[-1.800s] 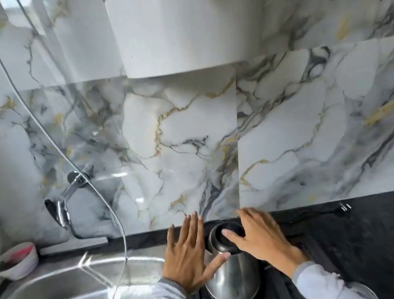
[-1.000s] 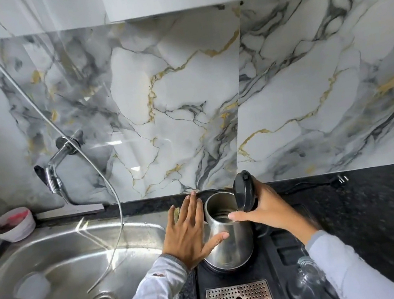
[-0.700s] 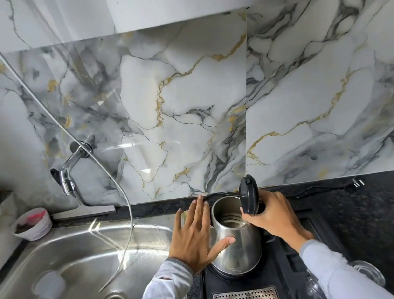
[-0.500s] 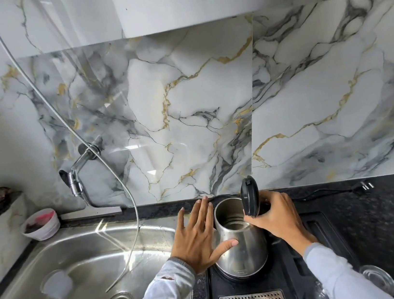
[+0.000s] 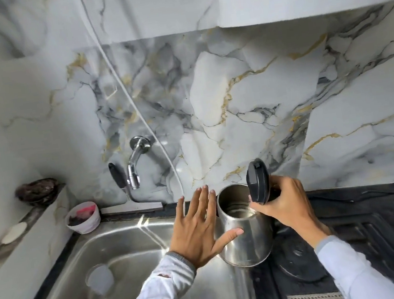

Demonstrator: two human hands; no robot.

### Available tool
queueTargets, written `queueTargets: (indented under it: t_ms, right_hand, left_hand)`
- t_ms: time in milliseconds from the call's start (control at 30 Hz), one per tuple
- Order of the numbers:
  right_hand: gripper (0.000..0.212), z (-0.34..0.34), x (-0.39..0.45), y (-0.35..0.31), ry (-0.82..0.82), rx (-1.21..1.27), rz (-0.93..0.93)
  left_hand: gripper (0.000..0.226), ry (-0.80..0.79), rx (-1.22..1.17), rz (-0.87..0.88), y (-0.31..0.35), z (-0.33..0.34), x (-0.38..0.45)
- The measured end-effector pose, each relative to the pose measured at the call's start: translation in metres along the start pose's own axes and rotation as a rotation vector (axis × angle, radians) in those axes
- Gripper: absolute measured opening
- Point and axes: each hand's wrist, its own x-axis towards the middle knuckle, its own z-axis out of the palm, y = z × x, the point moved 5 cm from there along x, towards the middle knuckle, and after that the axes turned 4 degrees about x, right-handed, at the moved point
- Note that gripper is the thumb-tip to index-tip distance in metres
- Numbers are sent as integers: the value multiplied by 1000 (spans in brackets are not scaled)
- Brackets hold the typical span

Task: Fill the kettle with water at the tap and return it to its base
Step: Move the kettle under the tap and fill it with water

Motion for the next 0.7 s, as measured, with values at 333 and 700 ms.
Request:
queueTargets:
  t_ms: [333, 700]
  right_hand:
    - [47, 163, 0, -61, -69, -21, 128]
    - [53, 268, 13, -81, -67, -27, 203]
  left_hand:
    - [110, -116, 23, 26, -156, 52, -43]
    - [71, 95, -320, -326, -253, 67, -15]
